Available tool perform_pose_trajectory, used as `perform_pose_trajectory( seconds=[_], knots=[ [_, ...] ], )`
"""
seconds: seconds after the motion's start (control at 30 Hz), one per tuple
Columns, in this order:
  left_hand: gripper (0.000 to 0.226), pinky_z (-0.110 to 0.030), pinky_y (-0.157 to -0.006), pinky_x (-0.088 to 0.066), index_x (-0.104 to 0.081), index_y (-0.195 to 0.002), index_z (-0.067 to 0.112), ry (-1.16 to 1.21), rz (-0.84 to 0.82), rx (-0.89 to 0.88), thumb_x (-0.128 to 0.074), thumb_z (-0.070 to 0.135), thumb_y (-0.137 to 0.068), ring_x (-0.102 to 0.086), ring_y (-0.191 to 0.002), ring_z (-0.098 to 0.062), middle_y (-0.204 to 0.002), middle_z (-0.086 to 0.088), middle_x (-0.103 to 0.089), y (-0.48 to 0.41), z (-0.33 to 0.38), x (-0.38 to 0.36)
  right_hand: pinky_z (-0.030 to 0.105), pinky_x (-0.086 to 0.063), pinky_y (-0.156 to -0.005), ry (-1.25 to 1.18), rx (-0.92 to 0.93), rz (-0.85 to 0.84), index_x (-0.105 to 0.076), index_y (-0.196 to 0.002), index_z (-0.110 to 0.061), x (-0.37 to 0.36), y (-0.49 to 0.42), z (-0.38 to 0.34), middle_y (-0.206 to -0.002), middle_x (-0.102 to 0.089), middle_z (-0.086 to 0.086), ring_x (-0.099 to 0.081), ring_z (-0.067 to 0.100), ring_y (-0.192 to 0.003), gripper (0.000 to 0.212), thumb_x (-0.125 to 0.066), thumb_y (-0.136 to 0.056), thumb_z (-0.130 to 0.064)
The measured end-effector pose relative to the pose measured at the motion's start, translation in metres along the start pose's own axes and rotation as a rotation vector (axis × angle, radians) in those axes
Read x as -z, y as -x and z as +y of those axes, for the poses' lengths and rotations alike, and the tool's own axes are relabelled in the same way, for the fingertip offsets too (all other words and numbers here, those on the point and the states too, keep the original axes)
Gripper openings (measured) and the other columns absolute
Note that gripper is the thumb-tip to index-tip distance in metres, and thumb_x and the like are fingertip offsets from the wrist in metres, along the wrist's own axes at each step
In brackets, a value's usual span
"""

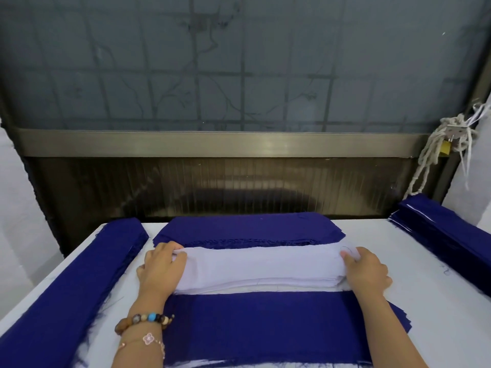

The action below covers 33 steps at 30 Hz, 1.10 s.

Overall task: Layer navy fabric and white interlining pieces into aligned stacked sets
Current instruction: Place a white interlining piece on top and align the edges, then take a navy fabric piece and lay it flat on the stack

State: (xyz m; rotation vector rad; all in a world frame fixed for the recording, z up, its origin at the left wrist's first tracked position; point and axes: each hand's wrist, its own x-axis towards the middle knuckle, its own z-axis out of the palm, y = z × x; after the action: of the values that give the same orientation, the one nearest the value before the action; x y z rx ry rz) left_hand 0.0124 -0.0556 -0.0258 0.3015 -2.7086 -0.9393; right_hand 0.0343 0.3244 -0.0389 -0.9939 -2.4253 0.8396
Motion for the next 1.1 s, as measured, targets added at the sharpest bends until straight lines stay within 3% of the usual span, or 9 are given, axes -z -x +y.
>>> perform_pose_trajectory(
  seconds=[0.23,0.33,0.5,0.7,0.8,0.93,1.1],
  knots=[
    [0.007,-0.046,-0.093,-0.042,-0.061,-0.094,0.021,0.011,0.141,-0.05,-0.06,0.024,-0.088,-0.051,-0.106,-0.025,-0.108,0.001,-0.057,0.001,-0.001,0.003,0.043,-0.035,-0.092,-0.002,0.005,0.009,-0.058,-0.119,-0.012,0.001,0.002,-0.001,-0.114,-0.061,0.014,-0.049,0.033,-0.107,0.041,-0.046,-0.097,-0.044],
    [0.011,-0.045,-0.084,-0.048,-0.06,-0.091,0.017,0.18,0.221,-0.07,-0.061,0.027,-0.09,-0.056,-0.092,-0.025,-0.094,0.0,-0.063,0.001,0.003,0.005,0.043,-0.036,-0.092,-0.003,0.009,0.015,-0.058,-0.12,-0.012,0.001,0.002,-0.001,-0.114,-0.061,0.014,-0.05,0.034,-0.108,0.041,-0.047,-0.097,-0.044],
    [0.015,-0.035,-0.069,-0.041,-0.062,-0.103,0.01,0.251,0.313,0.024,-0.061,0.022,-0.093,-0.053,-0.084,-0.021,-0.096,-0.011,-0.065,0.0,-0.001,0.005,0.045,-0.039,-0.091,-0.085,0.025,0.046,-0.058,-0.119,-0.009,0.001,0.003,-0.002,-0.115,-0.062,0.015,-0.054,0.035,-0.107,0.038,-0.05,-0.097,-0.038],
    [0.022,-0.035,-0.077,-0.042,-0.068,-0.11,0.004,0.273,0.317,0.061,-0.059,0.017,-0.094,-0.056,-0.091,-0.024,-0.105,-0.016,-0.068,0.004,0.005,0.004,0.033,-0.036,-0.068,-0.299,0.152,0.155,-0.049,-0.089,-0.015,0.002,0.005,-0.001,-0.085,-0.055,0.003,-0.047,0.019,-0.075,0.016,-0.051,-0.097,-0.029],
    [0.022,-0.034,-0.073,-0.042,-0.067,-0.11,0.005,0.257,0.324,0.079,-0.059,0.018,-0.095,-0.053,-0.086,-0.022,-0.101,-0.014,-0.067,0.007,0.009,0.007,0.032,-0.036,-0.068,-0.355,0.131,0.139,-0.054,-0.094,-0.013,0.004,0.005,0.001,-0.089,-0.059,0.006,-0.048,0.018,-0.076,0.017,-0.051,-0.097,-0.029],
    [0.014,-0.033,-0.069,-0.04,-0.067,-0.099,0.007,0.258,0.247,0.101,-0.061,0.019,-0.093,-0.056,-0.084,-0.024,-0.089,-0.008,-0.062,0.011,0.008,0.018,0.033,-0.038,-0.074,-0.286,0.107,0.074,-0.059,-0.114,-0.005,0.014,0.003,0.008,-0.106,-0.063,0.014,-0.047,0.019,-0.083,0.029,-0.052,-0.097,-0.028],
    [0.007,-0.033,-0.076,-0.041,-0.061,-0.084,0.014,0.375,0.145,0.132,-0.065,0.016,-0.09,-0.054,-0.085,-0.02,-0.089,-0.003,-0.061,0.022,-0.003,0.039,0.032,-0.041,-0.07,-0.192,0.199,-0.018,-0.059,-0.104,-0.012,0.035,0.014,0.019,-0.093,-0.063,0.006,-0.053,0.02,-0.079,0.023,-0.051,-0.097,-0.032]
  ],
)
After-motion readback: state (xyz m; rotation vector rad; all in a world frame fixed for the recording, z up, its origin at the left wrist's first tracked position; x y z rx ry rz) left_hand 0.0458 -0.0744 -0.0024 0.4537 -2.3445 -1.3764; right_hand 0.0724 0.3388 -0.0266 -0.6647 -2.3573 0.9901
